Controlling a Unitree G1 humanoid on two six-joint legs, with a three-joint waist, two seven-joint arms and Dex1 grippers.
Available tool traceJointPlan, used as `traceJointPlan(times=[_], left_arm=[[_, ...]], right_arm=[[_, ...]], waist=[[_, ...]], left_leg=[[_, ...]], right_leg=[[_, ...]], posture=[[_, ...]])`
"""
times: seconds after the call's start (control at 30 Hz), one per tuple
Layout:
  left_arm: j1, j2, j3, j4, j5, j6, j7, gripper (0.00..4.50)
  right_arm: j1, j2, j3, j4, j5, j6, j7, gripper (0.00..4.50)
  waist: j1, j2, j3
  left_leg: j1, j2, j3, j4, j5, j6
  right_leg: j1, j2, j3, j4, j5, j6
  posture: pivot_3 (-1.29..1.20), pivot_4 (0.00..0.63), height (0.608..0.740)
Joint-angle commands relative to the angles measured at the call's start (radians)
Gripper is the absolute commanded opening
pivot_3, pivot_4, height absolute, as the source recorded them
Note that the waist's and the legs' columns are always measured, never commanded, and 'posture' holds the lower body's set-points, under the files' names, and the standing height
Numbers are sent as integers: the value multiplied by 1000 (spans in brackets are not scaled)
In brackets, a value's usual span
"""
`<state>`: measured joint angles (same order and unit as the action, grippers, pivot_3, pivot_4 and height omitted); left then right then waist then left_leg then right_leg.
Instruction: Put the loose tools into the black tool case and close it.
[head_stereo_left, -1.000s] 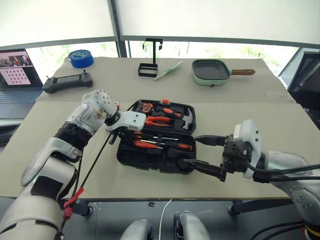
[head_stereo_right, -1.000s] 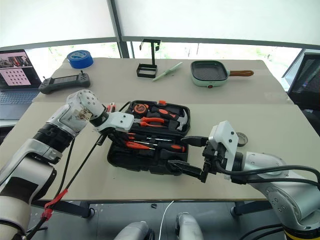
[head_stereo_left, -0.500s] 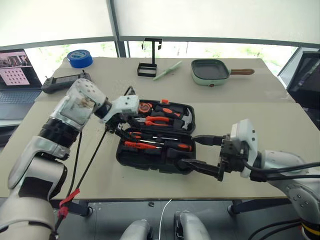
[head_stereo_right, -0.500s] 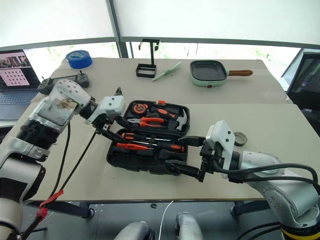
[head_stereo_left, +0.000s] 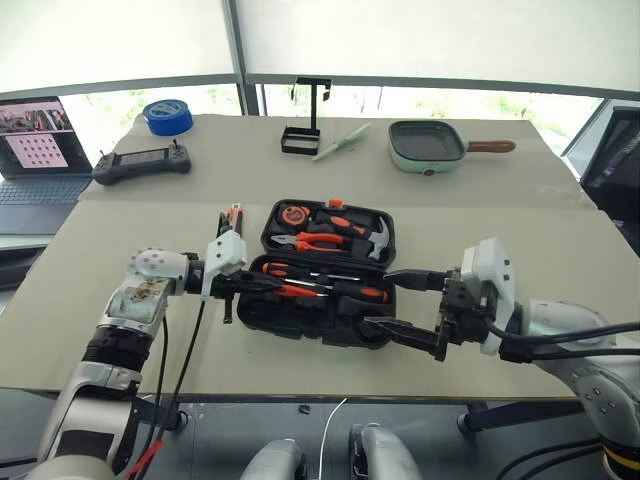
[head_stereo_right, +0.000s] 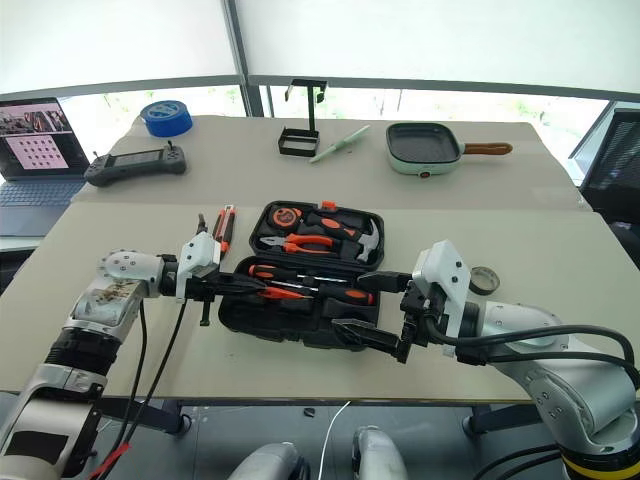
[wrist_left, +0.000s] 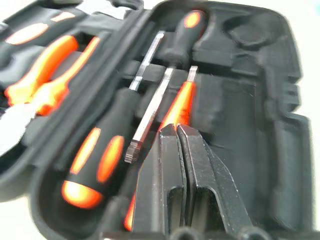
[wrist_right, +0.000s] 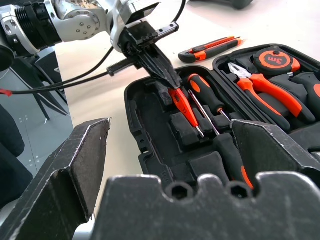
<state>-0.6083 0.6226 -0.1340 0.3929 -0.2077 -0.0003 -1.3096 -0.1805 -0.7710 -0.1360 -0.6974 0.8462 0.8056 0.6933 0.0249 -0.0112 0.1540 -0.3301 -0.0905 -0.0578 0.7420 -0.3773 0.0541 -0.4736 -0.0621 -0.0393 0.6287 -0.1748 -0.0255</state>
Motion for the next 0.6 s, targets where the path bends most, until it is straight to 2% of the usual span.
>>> traceJointPlan(times=[0.03,0.43,0.6], left_arm=[[-8,-27,14,13,15,-55,43,86],[12,-34,-6,-38,4,-48,-13,86],[21,-23,-23,-1,62,-110,-4,86]], right_arm=[[-15,2,-11,-14,10,-18,-4,4500],[-20,4,-6,-6,7,-19,-6,4500],[-15,8,-3,-13,11,-17,-13,4500]], waist=[[-1,0,0],[-4,0,0],[-5,0,0]], left_leg=[[0,0,0,0,0,0],[0,0,0,0,0,0],[0,0,0,0,0,0]], right_leg=[[0,0,0,0,0,0],[0,0,0,0,0,0],[0,0,0,0,0,0]], posture=[[0,150,740],[0,150,740],[0,150,740]])
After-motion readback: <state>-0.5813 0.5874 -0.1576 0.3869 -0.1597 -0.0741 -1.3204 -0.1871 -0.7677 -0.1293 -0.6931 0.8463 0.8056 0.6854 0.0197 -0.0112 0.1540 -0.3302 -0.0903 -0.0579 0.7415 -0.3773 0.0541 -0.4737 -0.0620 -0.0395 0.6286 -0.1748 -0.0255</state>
